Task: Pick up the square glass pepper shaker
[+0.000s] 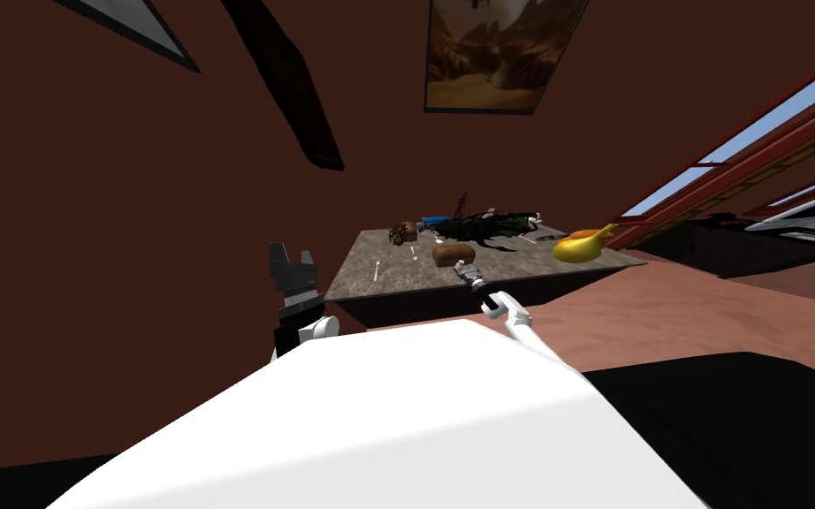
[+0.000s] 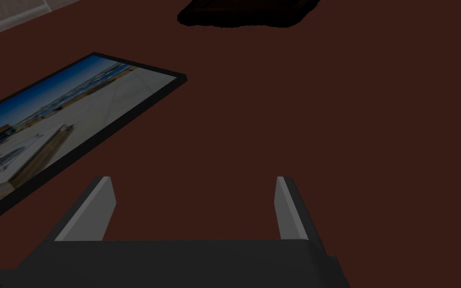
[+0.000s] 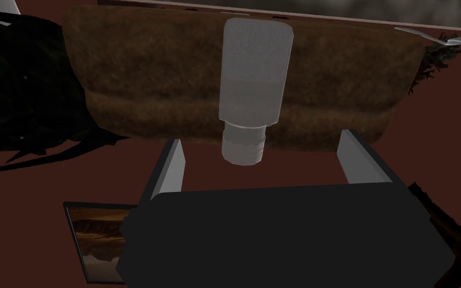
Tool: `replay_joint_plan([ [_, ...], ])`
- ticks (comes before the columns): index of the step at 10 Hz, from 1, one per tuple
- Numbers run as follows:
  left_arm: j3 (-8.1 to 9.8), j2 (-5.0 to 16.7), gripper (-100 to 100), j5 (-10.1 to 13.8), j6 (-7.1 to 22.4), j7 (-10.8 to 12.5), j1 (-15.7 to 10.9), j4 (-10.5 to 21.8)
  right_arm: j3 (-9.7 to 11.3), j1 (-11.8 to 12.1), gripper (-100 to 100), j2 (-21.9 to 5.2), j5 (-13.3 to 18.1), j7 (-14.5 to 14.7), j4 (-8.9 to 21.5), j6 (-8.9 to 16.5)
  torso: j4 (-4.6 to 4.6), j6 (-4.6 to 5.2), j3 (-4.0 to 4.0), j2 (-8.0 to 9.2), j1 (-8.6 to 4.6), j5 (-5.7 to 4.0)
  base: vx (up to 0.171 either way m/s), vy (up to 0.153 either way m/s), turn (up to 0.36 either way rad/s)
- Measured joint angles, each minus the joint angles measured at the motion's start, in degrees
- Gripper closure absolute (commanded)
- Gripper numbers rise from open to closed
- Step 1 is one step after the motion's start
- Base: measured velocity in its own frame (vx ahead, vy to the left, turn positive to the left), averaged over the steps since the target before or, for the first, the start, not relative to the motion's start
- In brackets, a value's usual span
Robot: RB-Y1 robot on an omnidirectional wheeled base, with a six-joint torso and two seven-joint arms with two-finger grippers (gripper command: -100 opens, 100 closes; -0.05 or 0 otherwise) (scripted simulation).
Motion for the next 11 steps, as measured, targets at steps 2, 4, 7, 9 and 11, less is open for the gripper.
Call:
replay_joint_plan([
  [2,0.00,0.0,0,0.0,0.0,0.0,0.0,0.0,-0.1,-0.7,-100,-1.6,1.4,1.3,1.6,1.3,0.01,0.00,0.02,0.04,0.00,0.00,0.026,0.051,0.005],
  [4,0.00,0.0,0,0.0,0.0,0.0,0.0,0.0,-0.1,-0.7,-100,-1.6,1.5,1.5,1.7,1.3,0.03,0.01,0.09,0.16,-0.20,-0.05,-0.007,0.006,-0.065],
  [7,0.01,0.0,0,0.0,0.0,0.0,0.0,0.0,0.5,-5.8,-100,-0.7,1.3,3.2,7.8,-1.1,0.05,0.03,0.15,0.27,-0.24,-0.06,-0.026,0.006,-0.086],
  [9,0.00,0.0,0,0.0,0.0,0.0,0.0,0.0,1.1,-8.2,-100,-0.5,1.3,3.7,10.3,-1.3,0.05,0.01,0.14,0.25,-0.24,-0.06,-0.020,0.003,-0.048],
  [11,0.00,0.0,0,0.0,0.0,0.0,0.0,0.0,1.7,-11.7,-100,0.0,1.2,4.6,13.8,-2.4,0.06,0.01,0.15,0.27,-0.23,-0.05,-0.018,0.005,-0.041],
])
